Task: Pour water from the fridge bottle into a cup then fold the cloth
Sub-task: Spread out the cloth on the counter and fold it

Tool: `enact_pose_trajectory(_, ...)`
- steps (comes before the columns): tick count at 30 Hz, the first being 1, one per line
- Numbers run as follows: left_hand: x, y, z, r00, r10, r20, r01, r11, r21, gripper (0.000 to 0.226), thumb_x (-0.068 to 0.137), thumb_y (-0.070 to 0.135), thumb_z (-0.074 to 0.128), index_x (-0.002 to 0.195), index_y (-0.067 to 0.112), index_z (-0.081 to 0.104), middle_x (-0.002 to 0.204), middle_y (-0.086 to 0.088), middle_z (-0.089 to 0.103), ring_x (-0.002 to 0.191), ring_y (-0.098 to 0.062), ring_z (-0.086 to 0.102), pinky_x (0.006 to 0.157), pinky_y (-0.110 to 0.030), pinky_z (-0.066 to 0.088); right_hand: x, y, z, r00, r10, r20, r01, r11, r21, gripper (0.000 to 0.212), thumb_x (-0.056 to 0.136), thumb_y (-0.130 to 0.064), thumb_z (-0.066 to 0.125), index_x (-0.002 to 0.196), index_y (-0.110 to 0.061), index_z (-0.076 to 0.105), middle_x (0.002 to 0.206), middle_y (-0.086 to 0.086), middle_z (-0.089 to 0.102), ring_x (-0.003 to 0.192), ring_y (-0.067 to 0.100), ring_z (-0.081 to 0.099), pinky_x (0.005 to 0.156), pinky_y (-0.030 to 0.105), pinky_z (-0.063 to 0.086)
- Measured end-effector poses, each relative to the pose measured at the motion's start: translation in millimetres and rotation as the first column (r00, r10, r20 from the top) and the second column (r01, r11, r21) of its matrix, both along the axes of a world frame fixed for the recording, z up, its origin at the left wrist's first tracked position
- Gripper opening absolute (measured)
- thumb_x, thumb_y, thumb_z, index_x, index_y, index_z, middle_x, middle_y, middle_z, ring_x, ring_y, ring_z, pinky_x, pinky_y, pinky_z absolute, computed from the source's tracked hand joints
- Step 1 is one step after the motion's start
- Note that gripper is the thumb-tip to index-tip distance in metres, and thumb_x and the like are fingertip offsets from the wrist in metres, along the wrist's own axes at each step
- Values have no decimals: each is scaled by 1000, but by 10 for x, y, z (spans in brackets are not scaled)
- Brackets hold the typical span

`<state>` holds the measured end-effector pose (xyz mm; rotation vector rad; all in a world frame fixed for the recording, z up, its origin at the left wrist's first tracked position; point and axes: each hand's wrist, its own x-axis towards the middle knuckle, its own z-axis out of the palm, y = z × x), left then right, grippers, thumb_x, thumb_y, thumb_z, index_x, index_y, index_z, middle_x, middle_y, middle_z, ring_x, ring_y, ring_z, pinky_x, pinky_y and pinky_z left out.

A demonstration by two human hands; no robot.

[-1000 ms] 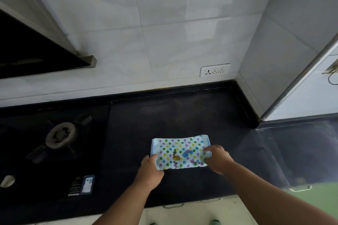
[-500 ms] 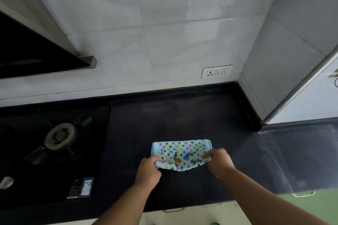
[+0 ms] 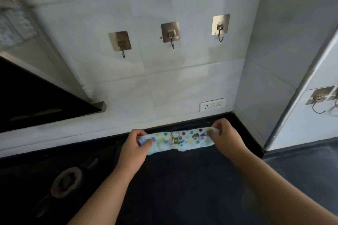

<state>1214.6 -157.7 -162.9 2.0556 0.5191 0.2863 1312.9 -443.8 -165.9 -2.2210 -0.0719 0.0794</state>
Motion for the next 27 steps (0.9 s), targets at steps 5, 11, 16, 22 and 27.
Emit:
enact_pose_trajectory(5,241,133,585,979,-63,196,69,997,-25,26,103,29,63,112,37,40,96,-1,74,83,-19,74,71,-42,60,208,124,496,985,-68,160,42,986,161,22,100,-24,63,94,-23,43,80,7,56,67,26,55,62,46,54)
enact_pose_trajectory(11,735,146,1031,950,-135,281,87,980,178,43,106,2,44,88,28,73,107,12,65,99,13,57,93,-15,43,691,197,961,946,33,324,-93,981,172,45,100,-2,47,93,-34,78,120,-4,64,105,19,65,95,41,58)
enact_pose_trajectory(16,1225,97,1474,928,-133,347,45,967,251,28,104,13,57,114,30,77,123,4,58,111,-5,59,100,-18,44,1155,303,1469,905,84,416,-142,984,109,35,94,-4,54,107,-22,82,126,-4,56,96,11,60,76,1,42)
enact_pose_trajectory(22,1888,174,1952,883,-43,467,-126,937,324,38,95,19,72,133,25,69,135,-3,52,124,-13,52,113,-23,37,1888,538,2012,815,-7,579,-86,987,133,34,94,-2,57,120,-12,76,147,1,42,97,12,58,92,14,49)
enact_pose_trajectory(27,2440,312,1781,925,24,378,-180,906,383,34,98,10,67,131,10,72,142,-21,50,132,-32,53,115,-28,37,2265,831,1982,879,60,472,17,987,-158,44,91,5,52,126,-14,71,153,-2,33,86,21,62,87,31,55)
